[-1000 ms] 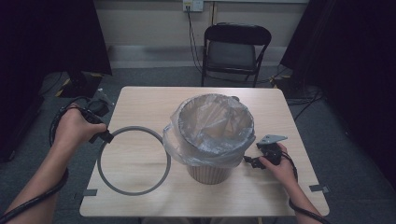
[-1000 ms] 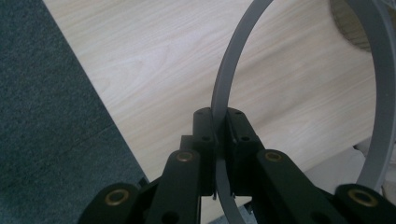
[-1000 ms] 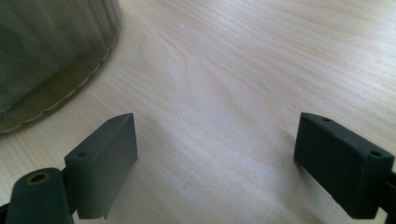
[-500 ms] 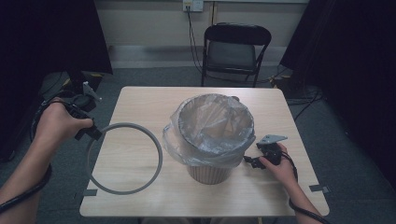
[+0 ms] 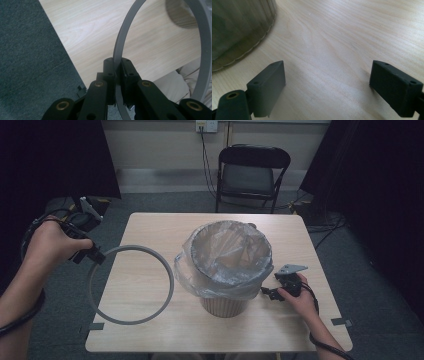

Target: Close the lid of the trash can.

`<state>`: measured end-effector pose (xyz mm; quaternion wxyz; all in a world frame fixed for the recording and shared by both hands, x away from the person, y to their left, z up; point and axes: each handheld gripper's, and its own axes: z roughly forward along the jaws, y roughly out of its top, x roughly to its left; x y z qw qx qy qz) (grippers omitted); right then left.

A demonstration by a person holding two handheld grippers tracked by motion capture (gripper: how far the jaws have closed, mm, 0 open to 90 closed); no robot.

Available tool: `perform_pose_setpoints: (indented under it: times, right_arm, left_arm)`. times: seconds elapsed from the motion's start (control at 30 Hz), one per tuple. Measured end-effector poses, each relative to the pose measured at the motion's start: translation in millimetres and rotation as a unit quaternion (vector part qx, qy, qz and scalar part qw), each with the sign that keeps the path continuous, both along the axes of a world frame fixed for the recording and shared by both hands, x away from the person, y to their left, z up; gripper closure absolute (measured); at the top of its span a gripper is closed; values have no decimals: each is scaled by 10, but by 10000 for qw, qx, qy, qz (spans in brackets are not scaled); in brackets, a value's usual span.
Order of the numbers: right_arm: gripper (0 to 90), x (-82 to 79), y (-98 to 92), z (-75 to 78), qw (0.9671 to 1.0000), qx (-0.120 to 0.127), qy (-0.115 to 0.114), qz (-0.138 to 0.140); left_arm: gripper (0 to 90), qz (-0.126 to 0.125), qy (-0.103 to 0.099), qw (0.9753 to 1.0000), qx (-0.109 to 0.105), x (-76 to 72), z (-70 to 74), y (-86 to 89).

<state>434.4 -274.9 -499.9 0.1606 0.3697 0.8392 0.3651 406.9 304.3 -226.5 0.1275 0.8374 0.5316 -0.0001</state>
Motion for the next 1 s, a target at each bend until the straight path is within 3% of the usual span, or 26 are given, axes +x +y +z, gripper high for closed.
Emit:
perform_pose_setpoints:
  times: [0.4,1.0]
  right_arm:
    - [123,1,-1,0,10000,4,3,4]
    - [123,1,-1,0,10000,9,6,7]
  left_arm:
    - [841,-68,36,10000,21,40,174,-68]
    - [841,-209,56,9996,-170,99,442,-134]
